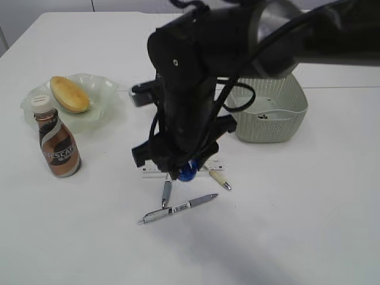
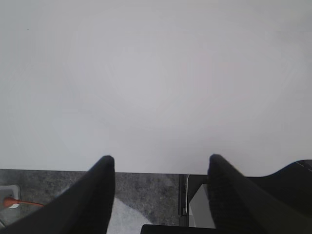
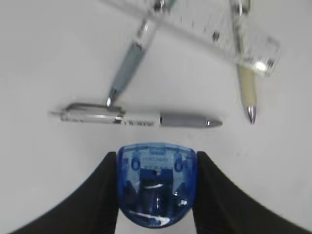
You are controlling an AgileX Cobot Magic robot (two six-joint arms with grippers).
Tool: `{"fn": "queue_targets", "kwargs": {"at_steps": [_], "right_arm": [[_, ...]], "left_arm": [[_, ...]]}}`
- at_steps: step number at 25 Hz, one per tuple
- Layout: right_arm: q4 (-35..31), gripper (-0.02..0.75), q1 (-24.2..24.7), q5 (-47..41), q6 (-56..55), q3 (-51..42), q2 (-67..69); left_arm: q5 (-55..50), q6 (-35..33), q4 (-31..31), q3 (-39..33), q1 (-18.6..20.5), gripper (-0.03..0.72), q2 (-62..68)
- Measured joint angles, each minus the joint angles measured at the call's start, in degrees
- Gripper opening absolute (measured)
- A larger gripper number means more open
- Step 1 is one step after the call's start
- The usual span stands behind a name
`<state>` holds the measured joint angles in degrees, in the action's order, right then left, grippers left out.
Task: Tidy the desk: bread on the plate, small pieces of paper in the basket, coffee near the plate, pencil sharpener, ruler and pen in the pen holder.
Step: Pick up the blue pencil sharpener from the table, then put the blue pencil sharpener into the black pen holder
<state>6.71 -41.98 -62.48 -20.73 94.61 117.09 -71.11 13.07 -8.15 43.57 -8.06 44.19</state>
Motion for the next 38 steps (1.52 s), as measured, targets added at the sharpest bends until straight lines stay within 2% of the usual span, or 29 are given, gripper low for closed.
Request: {"fn": "queue_targets", "kwargs": {"at_steps": [5,9,15,16,18,20,24,32,38], "right_arm": [[2.7,0.295,-0.53,6.39,0.32,-0.61,-4.25],[3.46,0.295,-0.53,13.92,0.45,-7.92,-5.2],[5.1,0.294,-0.53,34.44,0.58,-24.13,-11.08],[5.1,0.294,-0.53,34.44,0.58,-24.13,-11.08],[9.73,0.294,-0.53,46.33,0.58,-29.78,-15.46],[12.59,0.294,-0.42,52.4,0.58,-32.43,-17.52],[14.25,0.294,1.87,61.88,0.58,-33.49,-18.11],[14.97,0.294,11.77,75.51,0.61,-33.21,-16.67],[15.11,0.295,14.36,78.35,0.71,-24.36,-11.66]], "left_arm": [[0.0,0.0,0.11,0.0,0.0,0.442,0.0],[0.0,0.0,0.33,0.0,0.0,0.443,0.0],[0.23,0.13,1.51,0.0,0.0,0.442,0.0],[0.23,0.23,1.86,0.0,0.0,0.442,0.0],[0.23,0.35,2.31,0.0,0.0,0.442,0.0],[0.23,0.45,2.54,0.0,0.0,0.442,0.0],[0.32,0.47,2.54,0.0,0.0,0.438,0.0],[0.55,0.57,2.54,0.0,0.0,0.428,0.0],[0.67,0.57,2.54,0.0,0.0,0.426,0.0]]}}
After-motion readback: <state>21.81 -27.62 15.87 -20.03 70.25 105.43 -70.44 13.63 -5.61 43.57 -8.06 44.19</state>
